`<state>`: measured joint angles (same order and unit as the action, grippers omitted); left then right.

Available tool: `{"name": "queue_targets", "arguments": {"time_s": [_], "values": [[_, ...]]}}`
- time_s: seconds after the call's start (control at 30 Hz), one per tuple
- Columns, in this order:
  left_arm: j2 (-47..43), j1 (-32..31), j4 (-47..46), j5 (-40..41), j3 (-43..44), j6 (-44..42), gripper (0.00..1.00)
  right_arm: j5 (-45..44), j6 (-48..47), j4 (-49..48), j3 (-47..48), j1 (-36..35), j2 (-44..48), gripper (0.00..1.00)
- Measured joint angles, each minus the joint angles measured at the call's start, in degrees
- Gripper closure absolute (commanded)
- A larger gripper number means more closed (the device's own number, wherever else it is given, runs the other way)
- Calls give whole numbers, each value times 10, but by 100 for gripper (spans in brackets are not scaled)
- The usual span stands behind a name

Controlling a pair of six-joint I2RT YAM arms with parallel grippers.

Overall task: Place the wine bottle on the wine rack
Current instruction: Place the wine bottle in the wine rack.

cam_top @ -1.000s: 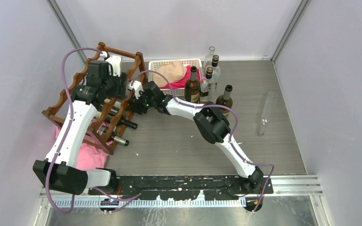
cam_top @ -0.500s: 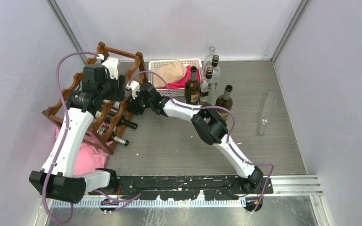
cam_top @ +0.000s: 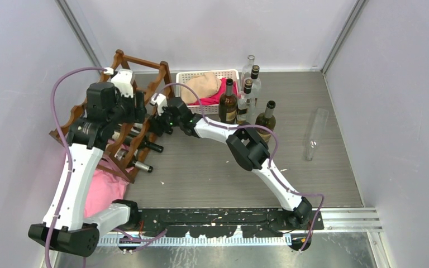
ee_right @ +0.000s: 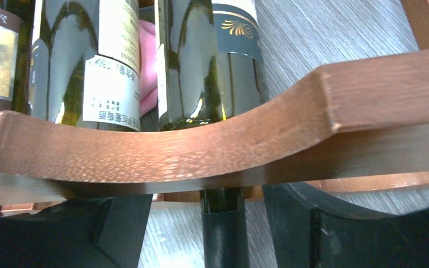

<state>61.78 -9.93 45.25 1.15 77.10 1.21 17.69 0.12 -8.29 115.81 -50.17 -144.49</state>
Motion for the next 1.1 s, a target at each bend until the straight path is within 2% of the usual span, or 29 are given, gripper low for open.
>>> {"name": "queue_targets", "arguments": {"time_s": [0.27,0.57,0.8,1.1], "values": [[-33,0,6,-35,4,17,24,16,-44,5,-79,-5,66,10],[-102,1,-12,-71,4,83,16,37,-125,120,-188,-15,261,0],[-125,2,-40,-114,-21,150,18,60,-207,276,-224,-22,368,0],[-146,2,-76,-160,-82,230,21,79,-285,505,-176,-3,397,0]]}}
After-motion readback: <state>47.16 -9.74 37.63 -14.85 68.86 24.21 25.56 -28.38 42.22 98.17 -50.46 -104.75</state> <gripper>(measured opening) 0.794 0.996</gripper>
